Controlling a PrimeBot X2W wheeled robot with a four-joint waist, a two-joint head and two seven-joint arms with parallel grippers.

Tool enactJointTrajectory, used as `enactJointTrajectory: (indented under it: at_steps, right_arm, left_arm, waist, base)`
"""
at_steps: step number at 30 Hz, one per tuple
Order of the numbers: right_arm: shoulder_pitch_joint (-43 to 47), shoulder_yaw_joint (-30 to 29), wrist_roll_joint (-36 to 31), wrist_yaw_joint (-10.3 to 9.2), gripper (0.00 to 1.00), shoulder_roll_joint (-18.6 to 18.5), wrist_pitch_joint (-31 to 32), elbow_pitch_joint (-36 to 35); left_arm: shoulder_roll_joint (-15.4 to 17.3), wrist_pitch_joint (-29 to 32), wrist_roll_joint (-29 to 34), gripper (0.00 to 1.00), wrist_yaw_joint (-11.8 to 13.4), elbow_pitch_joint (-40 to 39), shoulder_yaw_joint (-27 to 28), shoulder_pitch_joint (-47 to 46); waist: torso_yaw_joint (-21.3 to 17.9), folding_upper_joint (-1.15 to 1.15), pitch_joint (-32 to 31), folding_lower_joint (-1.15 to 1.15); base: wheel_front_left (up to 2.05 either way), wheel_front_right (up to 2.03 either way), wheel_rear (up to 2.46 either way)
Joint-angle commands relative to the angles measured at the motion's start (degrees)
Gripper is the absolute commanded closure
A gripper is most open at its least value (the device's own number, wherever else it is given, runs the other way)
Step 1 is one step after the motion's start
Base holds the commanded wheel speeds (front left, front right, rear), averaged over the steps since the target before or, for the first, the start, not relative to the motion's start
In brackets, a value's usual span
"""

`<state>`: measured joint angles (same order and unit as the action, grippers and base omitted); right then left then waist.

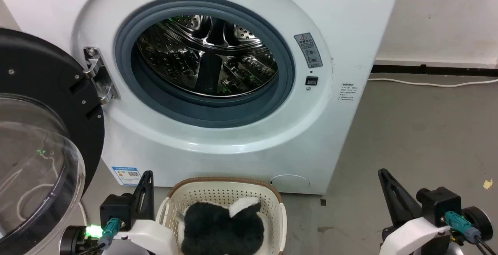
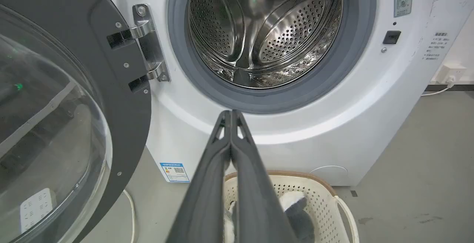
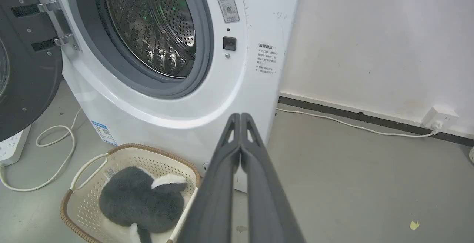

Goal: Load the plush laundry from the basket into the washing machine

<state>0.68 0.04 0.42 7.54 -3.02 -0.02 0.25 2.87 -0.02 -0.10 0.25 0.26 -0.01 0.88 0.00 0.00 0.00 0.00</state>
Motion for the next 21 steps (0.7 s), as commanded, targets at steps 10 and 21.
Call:
enactJointTrajectory:
  at_steps: [10,21]
  right_arm:
    - [-0.7,0.0,-0.4,-0.05,1.0,0.1,0.0,-0.2]
    - [-0.7,0.0,-0.4,-0.05,1.0,0.1,0.0,-0.2]
  left_arm:
    - [0.0,0.0,0.1,1.0,-0.2,-0.3,0.0,-0.9]
    - [0.0,0.0,0.1,1.0,-0.2,-0.3,0.0,-0.9]
  waist:
    - [0.0,0.0,0.0,0.0]
    - [0.0,0.0,0.0,0.0]
  base:
    - [0.0,0.0,0.0]
    - [0.0,0.0,0.0]
